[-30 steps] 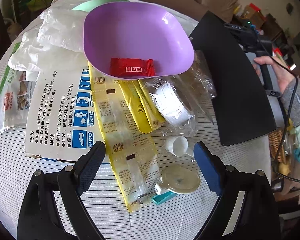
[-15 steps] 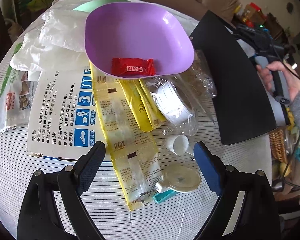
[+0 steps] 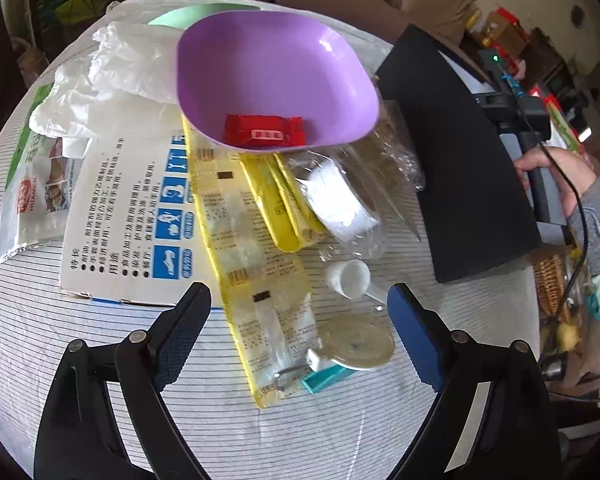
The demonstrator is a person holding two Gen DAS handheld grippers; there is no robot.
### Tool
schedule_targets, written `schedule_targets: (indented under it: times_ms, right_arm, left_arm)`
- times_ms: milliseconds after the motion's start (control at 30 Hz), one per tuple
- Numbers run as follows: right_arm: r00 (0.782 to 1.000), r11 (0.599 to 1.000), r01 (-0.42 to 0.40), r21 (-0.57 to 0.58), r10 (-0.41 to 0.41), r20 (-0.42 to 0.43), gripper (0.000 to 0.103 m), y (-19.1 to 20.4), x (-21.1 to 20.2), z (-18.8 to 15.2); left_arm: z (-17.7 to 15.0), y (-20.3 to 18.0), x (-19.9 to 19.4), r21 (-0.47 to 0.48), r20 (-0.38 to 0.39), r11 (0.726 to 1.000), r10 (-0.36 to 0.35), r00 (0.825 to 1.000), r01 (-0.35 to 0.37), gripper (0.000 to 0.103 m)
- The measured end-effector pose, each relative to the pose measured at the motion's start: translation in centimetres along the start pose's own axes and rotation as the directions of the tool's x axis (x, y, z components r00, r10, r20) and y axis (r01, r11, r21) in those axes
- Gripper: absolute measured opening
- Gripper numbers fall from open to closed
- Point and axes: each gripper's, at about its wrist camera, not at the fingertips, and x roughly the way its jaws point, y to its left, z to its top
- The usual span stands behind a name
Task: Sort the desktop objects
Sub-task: 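Withdraw the right tool from the box back over the table, then grasp the tape roll in its clear bag with the right gripper and lift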
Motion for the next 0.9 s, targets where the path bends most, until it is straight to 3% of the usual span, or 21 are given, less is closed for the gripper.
schedule_targets:
  times_ms: [167,333,433,500,633,733,833,900]
  right_arm:
    - [0.997,0.995,0.075,-0.068,-0.074,0.02,0.054,1.6,-0.3,0.3]
    - [0.985,0.972,0.167,-0.162,-0.156,0.079,0.066,4.0,-3.6,-2.4]
    - [0.978,0.976,0.075,-0.206,-0.032,0.207,0.067,4.6,-8.6,-7.8]
    - [0.959,0.969,-0.007,-0.249,0.077,0.273,0.072,5.8,-12.0,-11.6]
    - [0.919,0.938,-0.068,-0.339,0.191,0.345,0.078,12.1,-14.4,-15.8]
    - [0.912,0.908,-0.035,-0.417,0.199,0.359,0.08,17.0,-13.4,-19.0]
    - [0.933,0.873,-0.004,-0.488,0.179,0.313,0.08,20.5,-9.5,-19.5]
    - [0.945,0.855,0.066,-0.514,0.112,0.308,0.08,22.3,-6.6,-19.7]
  left_arm:
    - [1.2,0.7,0.2,-0.015,-0.003,1.0,-0.001,1.0,0.001,0.089]
    - [1.3,1.9,-1.0,-0.027,0.021,1.0,0.003,1.0,-0.003,0.089]
    - [1.1,2.7,-1.7,-0.053,0.038,0.998,-0.02,0.999,0.022,0.089]
    - [1.0,3.4,-2.3,-0.08,0.054,0.996,-0.029,0.998,0.034,0.089]
    - [1.1,4.5,-3.4,-0.13,0.086,0.989,-0.06,0.995,0.071,0.089]
    - [1.1,4.9,-4.2,-0.148,0.104,0.985,-0.076,0.992,0.091,0.089]
    - [1.1,5.2,-4.7,-0.159,0.115,0.982,-0.082,0.99,0.099,0.089]
    - [0.9,5.5,-5.0,-0.162,0.112,0.981,-0.092,0.989,0.11,0.089]
